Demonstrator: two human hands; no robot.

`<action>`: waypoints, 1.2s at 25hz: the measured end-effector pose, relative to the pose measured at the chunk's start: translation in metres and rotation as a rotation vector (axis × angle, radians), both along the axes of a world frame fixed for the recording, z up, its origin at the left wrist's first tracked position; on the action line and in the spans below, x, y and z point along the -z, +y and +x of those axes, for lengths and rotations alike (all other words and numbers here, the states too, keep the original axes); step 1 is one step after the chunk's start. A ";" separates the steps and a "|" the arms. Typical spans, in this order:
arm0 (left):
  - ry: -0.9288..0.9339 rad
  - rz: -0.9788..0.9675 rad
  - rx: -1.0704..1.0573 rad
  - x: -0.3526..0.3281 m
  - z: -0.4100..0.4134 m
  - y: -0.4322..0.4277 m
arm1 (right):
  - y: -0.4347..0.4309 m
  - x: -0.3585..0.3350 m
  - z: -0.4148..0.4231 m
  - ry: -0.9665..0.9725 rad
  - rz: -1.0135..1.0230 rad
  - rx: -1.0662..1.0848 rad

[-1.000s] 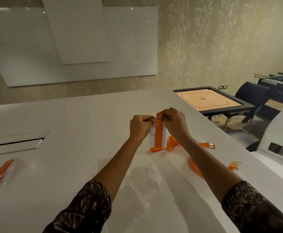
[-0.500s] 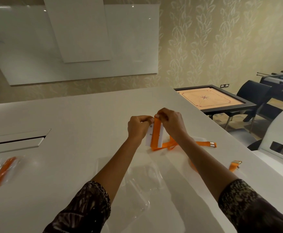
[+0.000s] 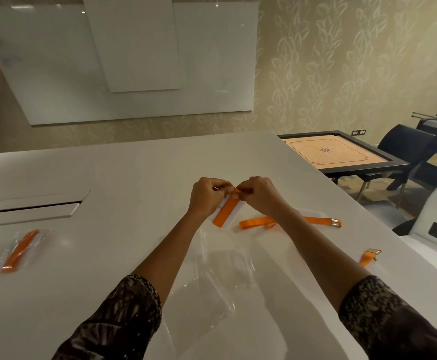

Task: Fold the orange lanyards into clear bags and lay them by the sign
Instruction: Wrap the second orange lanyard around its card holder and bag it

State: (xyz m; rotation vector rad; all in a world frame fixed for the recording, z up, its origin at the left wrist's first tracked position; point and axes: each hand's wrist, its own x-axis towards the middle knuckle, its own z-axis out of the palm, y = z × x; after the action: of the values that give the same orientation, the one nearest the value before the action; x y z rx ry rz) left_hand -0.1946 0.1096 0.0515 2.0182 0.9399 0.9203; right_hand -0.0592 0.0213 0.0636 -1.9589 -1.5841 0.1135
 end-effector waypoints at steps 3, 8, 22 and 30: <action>0.019 0.004 0.008 -0.003 -0.010 -0.001 | 0.003 0.004 -0.011 0.027 0.021 0.030; 0.212 0.095 -0.214 0.008 -0.037 -0.002 | 0.006 0.022 -0.024 0.190 0.099 0.217; 0.594 0.234 -0.129 0.077 -0.102 0.002 | 0.004 0.047 -0.039 0.600 0.186 0.456; 0.617 0.353 -0.309 0.071 -0.086 0.002 | -0.009 0.062 -0.044 0.702 0.237 0.512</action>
State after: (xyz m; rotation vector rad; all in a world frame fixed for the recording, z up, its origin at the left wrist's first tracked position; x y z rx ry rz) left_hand -0.2803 0.1116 -0.0193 2.5788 1.5418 0.6511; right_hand -0.1033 0.0127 0.0016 -1.7923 -0.6026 0.3412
